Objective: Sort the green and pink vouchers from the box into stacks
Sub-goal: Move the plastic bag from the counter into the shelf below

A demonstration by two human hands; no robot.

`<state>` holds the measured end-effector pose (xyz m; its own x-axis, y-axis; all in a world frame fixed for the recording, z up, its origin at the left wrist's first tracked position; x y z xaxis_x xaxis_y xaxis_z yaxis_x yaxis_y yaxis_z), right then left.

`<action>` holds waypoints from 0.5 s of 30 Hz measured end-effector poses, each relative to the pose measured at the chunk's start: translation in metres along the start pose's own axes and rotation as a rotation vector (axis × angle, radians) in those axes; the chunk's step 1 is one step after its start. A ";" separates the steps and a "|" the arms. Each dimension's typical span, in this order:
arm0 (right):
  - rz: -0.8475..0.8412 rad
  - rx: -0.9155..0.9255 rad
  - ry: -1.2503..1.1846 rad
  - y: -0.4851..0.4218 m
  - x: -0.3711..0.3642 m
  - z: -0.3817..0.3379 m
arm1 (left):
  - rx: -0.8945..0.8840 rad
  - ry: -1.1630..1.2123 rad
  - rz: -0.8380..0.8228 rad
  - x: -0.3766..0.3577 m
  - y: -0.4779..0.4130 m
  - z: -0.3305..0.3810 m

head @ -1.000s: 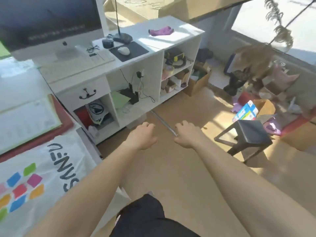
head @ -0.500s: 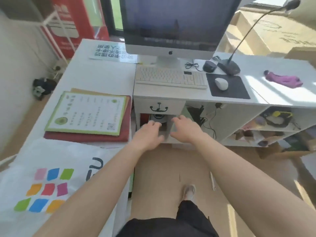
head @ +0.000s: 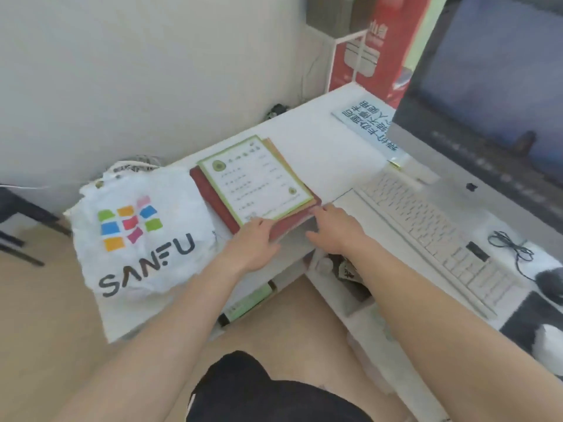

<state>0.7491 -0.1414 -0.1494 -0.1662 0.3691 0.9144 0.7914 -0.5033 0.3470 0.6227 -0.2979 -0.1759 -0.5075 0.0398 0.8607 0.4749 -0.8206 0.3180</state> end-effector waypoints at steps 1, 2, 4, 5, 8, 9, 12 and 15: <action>-0.007 0.030 0.021 -0.010 0.002 0.001 | 0.060 0.024 0.033 -0.002 0.001 -0.005; -0.014 0.054 0.033 -0.020 0.003 0.001 | 0.122 0.046 0.066 -0.004 0.002 -0.011; -0.022 0.083 0.036 -0.040 0.005 0.001 | 0.254 0.099 0.142 -0.008 0.001 -0.021; -0.028 0.090 0.033 -0.051 0.006 0.001 | 0.320 0.128 0.180 -0.010 -0.001 -0.024; -0.016 0.068 0.031 -0.087 0.008 0.004 | 0.468 0.189 0.285 -0.019 -0.013 -0.027; -0.010 0.056 0.027 -0.099 0.008 0.006 | 0.513 0.215 0.302 -0.022 -0.019 -0.027; -0.002 0.004 -0.015 -0.129 0.003 0.010 | 0.655 0.366 0.323 -0.033 -0.038 -0.029; -0.013 -0.040 -0.098 -0.149 -0.007 0.009 | 0.750 0.455 0.349 -0.042 -0.053 -0.031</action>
<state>0.6379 -0.0617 -0.2098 -0.1169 0.4495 0.8856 0.7648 -0.5281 0.3690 0.5966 -0.2737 -0.2413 -0.4058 -0.4954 0.7681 0.9114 -0.1568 0.3804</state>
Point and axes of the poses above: each hand's wrist, its own y-axis away from the middle knuckle, its own x-axis out of the back of the hand, z = x × y, the point moved 2 cm from there along -y, towards the middle knuckle, and after that the axes turned 1 degree about x, right-handed, at the moved point
